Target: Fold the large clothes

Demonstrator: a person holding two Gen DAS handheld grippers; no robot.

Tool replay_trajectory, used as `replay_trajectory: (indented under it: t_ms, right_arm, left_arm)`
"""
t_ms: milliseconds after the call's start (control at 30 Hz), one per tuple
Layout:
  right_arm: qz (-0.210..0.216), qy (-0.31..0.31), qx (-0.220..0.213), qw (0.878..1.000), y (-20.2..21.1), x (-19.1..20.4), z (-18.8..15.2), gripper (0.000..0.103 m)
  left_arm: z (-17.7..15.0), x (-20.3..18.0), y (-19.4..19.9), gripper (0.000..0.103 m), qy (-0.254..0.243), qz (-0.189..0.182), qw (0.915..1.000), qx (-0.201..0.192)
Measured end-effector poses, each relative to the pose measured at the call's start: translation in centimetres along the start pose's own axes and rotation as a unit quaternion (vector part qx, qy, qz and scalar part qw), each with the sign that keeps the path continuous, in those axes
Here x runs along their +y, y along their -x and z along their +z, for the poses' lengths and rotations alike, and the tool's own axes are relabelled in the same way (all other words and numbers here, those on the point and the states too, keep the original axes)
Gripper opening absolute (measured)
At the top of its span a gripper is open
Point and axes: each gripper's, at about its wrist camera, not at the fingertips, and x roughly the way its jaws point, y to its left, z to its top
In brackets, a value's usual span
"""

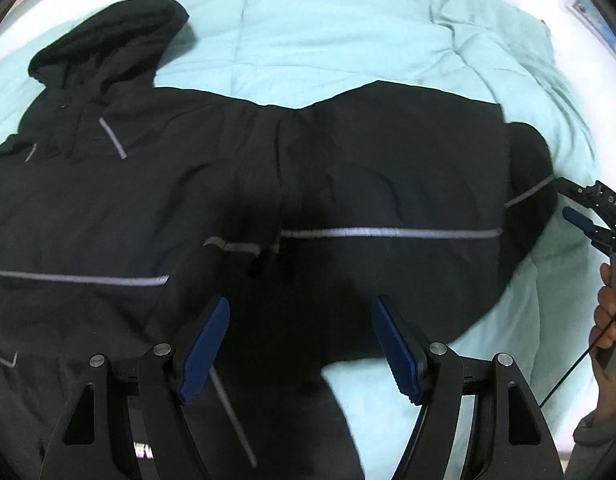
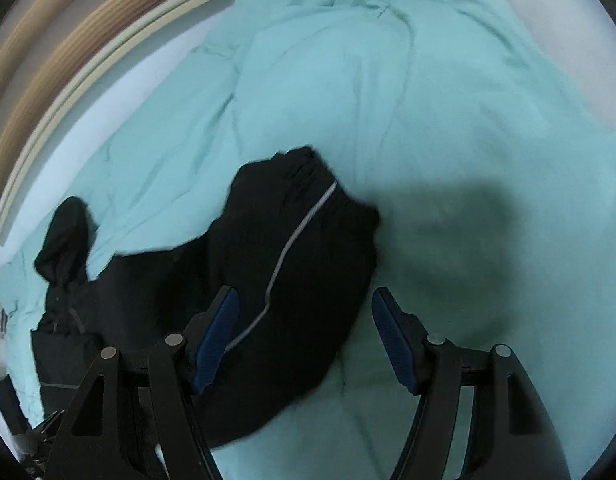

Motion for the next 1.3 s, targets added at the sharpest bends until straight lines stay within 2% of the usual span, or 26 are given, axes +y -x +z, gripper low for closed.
replay_trajectory:
  t_ms: [100,233,267,367,433,500,567,600,667,700,833,900,1000,1100,1233,1300]
  right_arm:
    - [-0.010,-0.014,0.018,1.000,-3.0,-0.8,1.3,0.072]
    - [0.010,-0.016,0.033,0.999,-5.5,-0.9,1.6,0.072]
    - [0.007,-0.003,0.030,1.000,-5.3,-0.3,1.4,0.054]
    - [0.023,0.027,0.027,0.999,-3.9,1.1,0.4,0.022]
    - [0.033,0.033,0.011,0.999,-1.6,1.6,-0.4,0.017]
    - [0.016,0.035,-0.016,0.999,1.3,1.6,-1.3,0.016]
    - [-0.016,0.018,-0.057,0.998,5.5,-0.1,-2.4,0.016]
    - [-0.018,0.000,-0.068,0.998,7.0,-1.2,-2.9,0.016]
    - [0.009,-0.051,-0.069,0.996,8.7,-3.7,-4.2,0.015]
    - [0.012,-0.066,-0.060,0.996,8.4,-4.4,-4.8,0.015]
    - [-0.040,-0.055,-0.015,0.998,4.6,-5.3,-6.0,0.015]
    - [-0.060,-0.055,0.004,0.997,2.4,-5.6,-5.8,0.015]
    - [-0.072,-0.074,0.025,0.994,1.4,-6.0,-5.3,0.015]
    - [-0.087,-0.045,0.016,0.995,3.2,-3.4,-5.0,0.015]
    - [-0.051,0.000,-0.017,0.999,6.7,2.3,-4.8,0.015]
    - [-0.032,0.035,-0.029,0.998,8.2,6.8,-5.1,0.015]
  left_arm:
    - [1.0,-0.4,-1.2,0.075,-0.003,0.012,0.9999,0.000]
    - [1.7,-0.6,-2.2,0.075,-0.013,0.028,0.9995,-0.002]
    - [1.9,-0.6,-2.5,0.075,-0.015,0.031,0.9994,-0.002]
    - [2.0,-0.6,-2.6,0.075,-0.013,0.034,0.9993,-0.003]
    - [2.0,-0.6,-2.3,0.075,-0.011,0.032,0.9994,-0.006]
    - [1.9,-0.7,-2.0,0.075,-0.013,0.029,0.9995,-0.008]
    - [1.9,-0.8,-2.1,0.075,-0.017,0.027,0.9994,-0.008]
    - [1.9,-0.8,-2.2,0.075,-0.019,0.027,0.9994,-0.007]
    - [2.0,-1.1,-3.3,0.075,-0.027,0.028,0.9992,0.004]
    - [2.1,-1.3,-3.8,0.076,-0.033,0.032,0.9989,0.012]
    - [2.0,-2.3,-8.2,0.079,-0.068,0.074,0.9928,0.064]
    - [1.9,-2.4,-8.3,0.079,-0.075,0.075,0.9925,0.060]
    - [1.4,-1.9,-5.6,0.079,-0.078,0.041,0.9953,0.039]
    - [0.6,0.1,-1.6,0.079,-0.060,-0.006,0.9981,0.014]
    - [-1.3,4.2,4.0,0.079,-0.043,-0.011,0.9986,-0.028]
    - [-2.0,6.9,5.9,0.079,-0.025,-0.008,0.9988,-0.041]
